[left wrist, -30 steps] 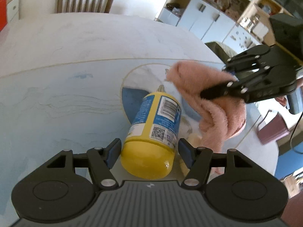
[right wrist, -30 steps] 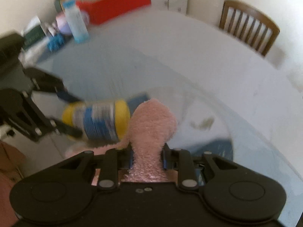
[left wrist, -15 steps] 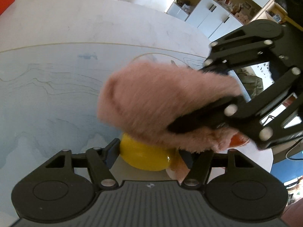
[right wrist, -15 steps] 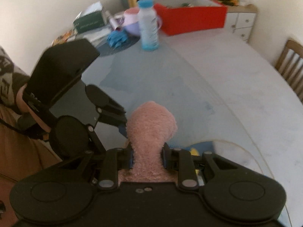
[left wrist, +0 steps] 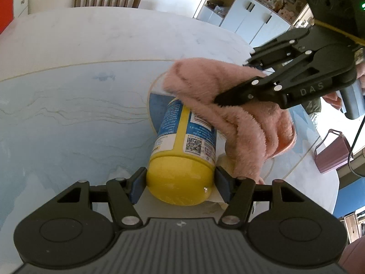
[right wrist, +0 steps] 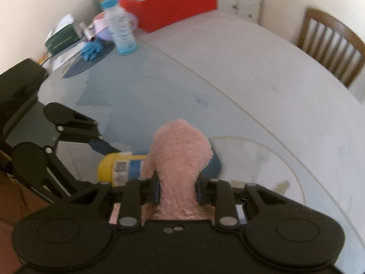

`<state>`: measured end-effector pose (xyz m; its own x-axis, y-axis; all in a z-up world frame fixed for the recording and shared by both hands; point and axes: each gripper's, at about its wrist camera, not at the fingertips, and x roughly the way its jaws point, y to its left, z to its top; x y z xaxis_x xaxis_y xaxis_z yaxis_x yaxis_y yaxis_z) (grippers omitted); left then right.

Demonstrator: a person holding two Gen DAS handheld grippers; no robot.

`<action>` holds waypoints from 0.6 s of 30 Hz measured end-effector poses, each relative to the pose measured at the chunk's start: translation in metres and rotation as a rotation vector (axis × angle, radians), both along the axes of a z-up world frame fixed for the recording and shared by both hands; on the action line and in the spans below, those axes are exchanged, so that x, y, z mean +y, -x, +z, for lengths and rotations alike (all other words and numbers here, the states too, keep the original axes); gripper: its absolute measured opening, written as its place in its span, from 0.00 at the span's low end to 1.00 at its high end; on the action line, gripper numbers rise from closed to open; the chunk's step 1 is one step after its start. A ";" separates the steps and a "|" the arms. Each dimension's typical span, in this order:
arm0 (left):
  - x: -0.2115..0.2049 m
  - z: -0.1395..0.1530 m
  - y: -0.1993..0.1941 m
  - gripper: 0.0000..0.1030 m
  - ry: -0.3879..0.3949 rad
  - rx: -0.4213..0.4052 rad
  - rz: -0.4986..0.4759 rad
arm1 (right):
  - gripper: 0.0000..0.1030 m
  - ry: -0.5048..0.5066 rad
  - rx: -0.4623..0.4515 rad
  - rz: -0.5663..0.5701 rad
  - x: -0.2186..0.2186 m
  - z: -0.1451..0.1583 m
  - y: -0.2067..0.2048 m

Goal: Clean container
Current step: 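Sweep the towel over the container's label and cap with the right gripper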

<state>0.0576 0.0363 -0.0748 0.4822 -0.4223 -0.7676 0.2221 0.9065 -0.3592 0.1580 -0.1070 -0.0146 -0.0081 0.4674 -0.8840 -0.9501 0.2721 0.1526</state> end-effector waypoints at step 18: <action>-0.013 0.026 0.010 0.61 -0.142 -0.150 -0.070 | 0.24 -0.018 -0.068 -0.151 -0.053 0.000 0.006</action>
<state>0.0480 0.0232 -0.0491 0.5691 -0.3518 -0.7432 0.3278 0.9260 -0.1873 0.1521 -0.1599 -0.0151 0.1233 0.4742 -0.8718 -0.9067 0.4108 0.0952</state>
